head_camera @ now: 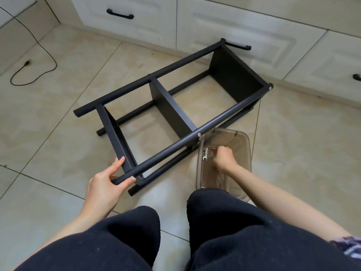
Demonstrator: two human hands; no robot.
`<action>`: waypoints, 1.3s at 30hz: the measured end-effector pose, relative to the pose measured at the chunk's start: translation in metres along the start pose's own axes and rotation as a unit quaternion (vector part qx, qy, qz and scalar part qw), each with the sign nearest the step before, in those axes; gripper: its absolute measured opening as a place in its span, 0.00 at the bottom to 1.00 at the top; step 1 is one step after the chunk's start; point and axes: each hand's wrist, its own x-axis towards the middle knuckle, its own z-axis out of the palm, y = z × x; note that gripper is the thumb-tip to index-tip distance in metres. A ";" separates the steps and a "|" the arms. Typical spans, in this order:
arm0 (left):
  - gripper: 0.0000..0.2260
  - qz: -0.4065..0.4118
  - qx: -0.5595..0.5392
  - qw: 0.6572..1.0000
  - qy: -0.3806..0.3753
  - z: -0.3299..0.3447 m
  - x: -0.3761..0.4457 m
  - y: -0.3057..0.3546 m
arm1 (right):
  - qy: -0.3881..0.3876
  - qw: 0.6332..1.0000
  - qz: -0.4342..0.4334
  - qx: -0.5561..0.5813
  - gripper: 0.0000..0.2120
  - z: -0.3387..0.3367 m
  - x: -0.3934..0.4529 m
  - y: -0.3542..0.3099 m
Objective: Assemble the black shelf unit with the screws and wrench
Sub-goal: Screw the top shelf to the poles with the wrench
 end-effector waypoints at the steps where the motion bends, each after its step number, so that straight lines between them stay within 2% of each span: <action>1: 0.31 0.000 0.002 1.000 0.001 -0.001 0.001 0.001 | 0.007 1.000 0.000 -0.028 0.10 0.000 0.004 0.005; 5: 0.31 0.003 0.001 1.000 -0.002 -0.002 0.001 0.002 | 0.009 0.996 0.000 -0.091 0.15 0.004 0.016 0.018; 13: 0.31 0.007 0.001 1.000 0.004 0.000 0.000 0.002 | 0.035 0.998 0.028 -0.037 0.09 0.009 0.023 0.022; 18: 0.31 0.004 0.000 1.000 0.003 0.000 0.001 0.001 | 0.026 0.998 0.029 -0.041 0.10 0.009 0.021 0.022; 23: 0.31 0.009 -0.003 1.000 -0.003 -0.003 0.003 0.000 | 0.024 0.999 -0.027 -0.008 0.07 0.001 0.013 0.018; 32: 0.32 0.017 0.015 1.000 -0.019 -0.016 0.016 -0.001 | 0.081 0.981 -0.128 0.123 0.04 -0.049 -0.045 -0.031; 35: 0.32 0.029 0.018 0.999 -0.022 -0.021 0.020 -0.001 | 0.049 0.967 -0.164 0.189 0.05 -0.064 -0.065 -0.064; 39: 0.32 0.035 0.013 0.999 -0.023 -0.029 0.023 -0.004 | -0.072 0.932 -0.216 0.282 0.03 -0.064 -0.088 -0.120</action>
